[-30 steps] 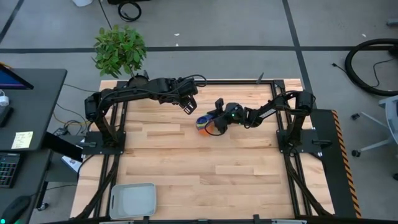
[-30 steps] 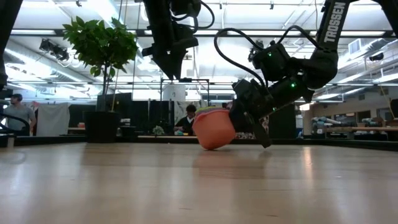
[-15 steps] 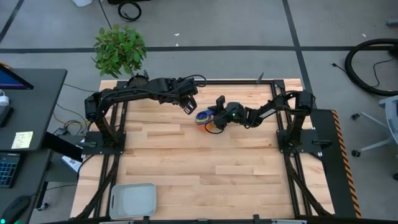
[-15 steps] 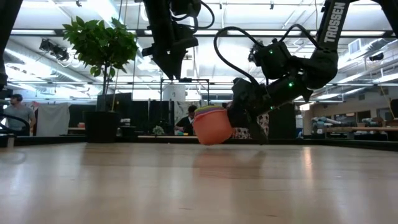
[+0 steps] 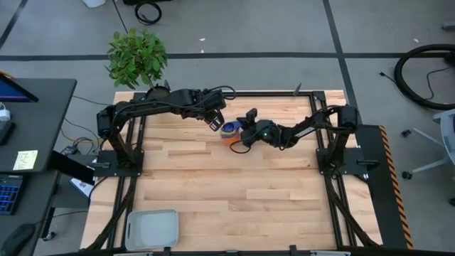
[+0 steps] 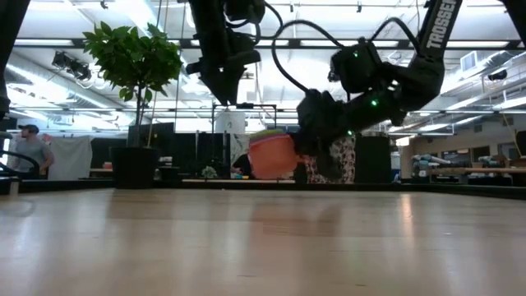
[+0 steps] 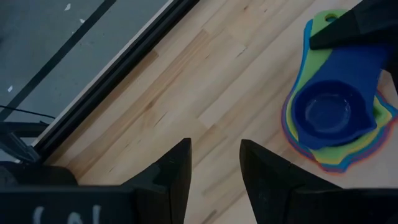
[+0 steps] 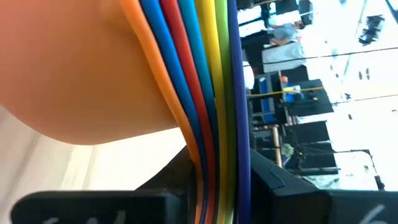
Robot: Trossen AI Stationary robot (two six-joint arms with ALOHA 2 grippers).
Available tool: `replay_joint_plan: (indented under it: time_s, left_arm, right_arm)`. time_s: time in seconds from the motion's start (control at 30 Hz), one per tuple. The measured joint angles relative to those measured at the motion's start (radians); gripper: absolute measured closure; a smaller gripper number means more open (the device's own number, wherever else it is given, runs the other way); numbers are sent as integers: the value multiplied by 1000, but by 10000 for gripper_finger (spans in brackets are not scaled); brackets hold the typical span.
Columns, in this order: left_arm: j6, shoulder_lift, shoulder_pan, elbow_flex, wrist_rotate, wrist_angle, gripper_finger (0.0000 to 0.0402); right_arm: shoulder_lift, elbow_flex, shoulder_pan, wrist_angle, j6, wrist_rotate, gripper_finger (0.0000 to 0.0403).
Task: Nest measuring cups in basket
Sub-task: Put the stacked measuring cups into the gray bin
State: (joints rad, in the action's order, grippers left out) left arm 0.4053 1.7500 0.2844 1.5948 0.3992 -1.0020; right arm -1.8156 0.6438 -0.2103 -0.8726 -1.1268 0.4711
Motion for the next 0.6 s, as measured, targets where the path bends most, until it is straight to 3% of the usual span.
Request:
replay_joint_plan:
  time_s: [0.27,0.6]
  left_arm:
    - [3,-14,0,0,40,-46,260]
    - [27,-152,0,1,50,-85,260]
  right_arm:
    - [0,87,37,148,-2,66,317]
    - [106,167,42,380,105,87,317]
